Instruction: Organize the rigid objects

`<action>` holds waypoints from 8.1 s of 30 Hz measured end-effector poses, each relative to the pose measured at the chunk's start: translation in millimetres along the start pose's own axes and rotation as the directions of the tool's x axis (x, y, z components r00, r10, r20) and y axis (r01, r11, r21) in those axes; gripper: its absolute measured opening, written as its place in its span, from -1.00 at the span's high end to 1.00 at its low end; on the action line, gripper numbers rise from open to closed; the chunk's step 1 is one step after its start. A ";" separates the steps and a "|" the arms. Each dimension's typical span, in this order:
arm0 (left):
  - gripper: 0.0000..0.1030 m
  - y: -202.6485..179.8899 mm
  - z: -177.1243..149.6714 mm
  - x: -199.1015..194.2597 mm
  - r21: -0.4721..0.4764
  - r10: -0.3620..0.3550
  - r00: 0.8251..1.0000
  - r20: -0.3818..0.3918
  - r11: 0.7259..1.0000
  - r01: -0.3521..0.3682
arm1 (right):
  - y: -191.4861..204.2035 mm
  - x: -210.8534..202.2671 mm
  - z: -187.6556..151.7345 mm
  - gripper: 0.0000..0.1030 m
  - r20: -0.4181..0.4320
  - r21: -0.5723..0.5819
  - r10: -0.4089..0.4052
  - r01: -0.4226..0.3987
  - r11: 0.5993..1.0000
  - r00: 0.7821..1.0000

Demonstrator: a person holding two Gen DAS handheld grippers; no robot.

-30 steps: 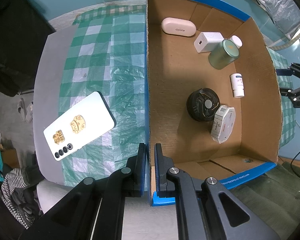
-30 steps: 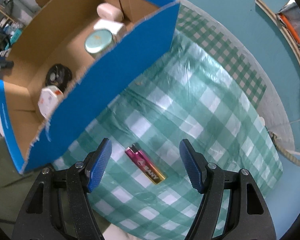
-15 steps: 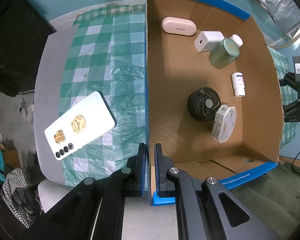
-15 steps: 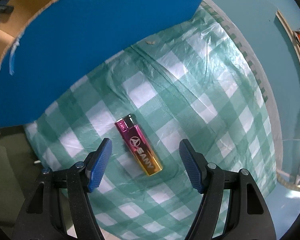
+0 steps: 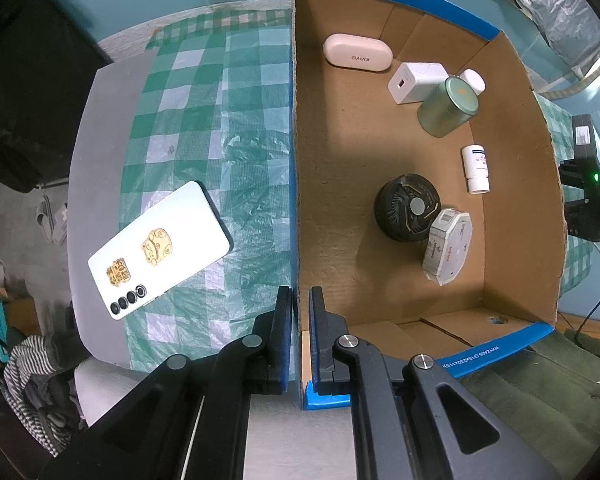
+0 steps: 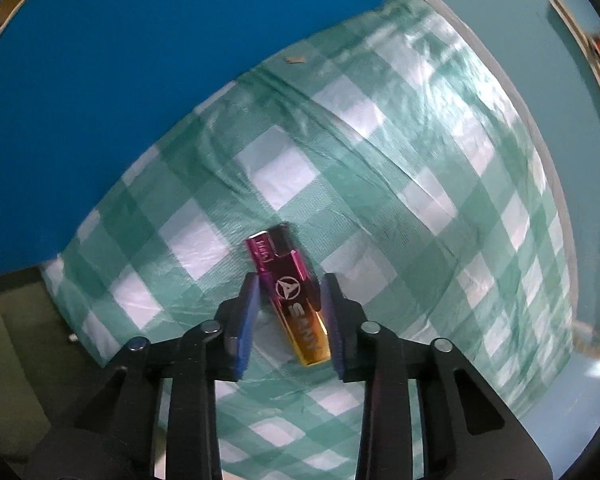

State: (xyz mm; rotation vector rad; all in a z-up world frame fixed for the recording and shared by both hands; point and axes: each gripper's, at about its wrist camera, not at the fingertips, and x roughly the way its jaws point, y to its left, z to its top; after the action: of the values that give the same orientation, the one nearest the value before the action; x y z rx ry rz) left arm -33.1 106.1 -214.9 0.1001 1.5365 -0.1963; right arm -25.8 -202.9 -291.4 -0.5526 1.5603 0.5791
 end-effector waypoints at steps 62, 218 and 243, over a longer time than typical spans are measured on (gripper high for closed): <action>0.87 1.3 -0.5 2.3 -0.003 -0.008 1.000 -0.006 1.000 0.008 | -42.1 4.9 1.5 0.55 -0.025 0.388 0.098 -0.080 0.918 0.995; -0.97 -77.3 49.1 -196.4 -0.064 0.175 0.792 0.584 0.983 -0.170 | -22.8 -289.4 -11.1 -0.54 0.523 0.642 -0.407 -0.032 0.766 0.749; -0.97 -86.2 45.1 -205.8 -0.062 0.210 0.781 0.588 0.975 -0.215 | -23.0 -285.1 -7.4 -0.54 0.514 0.639 -0.404 -0.024 0.769 0.756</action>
State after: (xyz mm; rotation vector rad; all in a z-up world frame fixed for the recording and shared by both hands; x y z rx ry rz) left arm -9.7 26.3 -3.0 0.1986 0.8836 -0.0421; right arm 2.1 -223.3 -7.4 0.0070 0.9230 0.0291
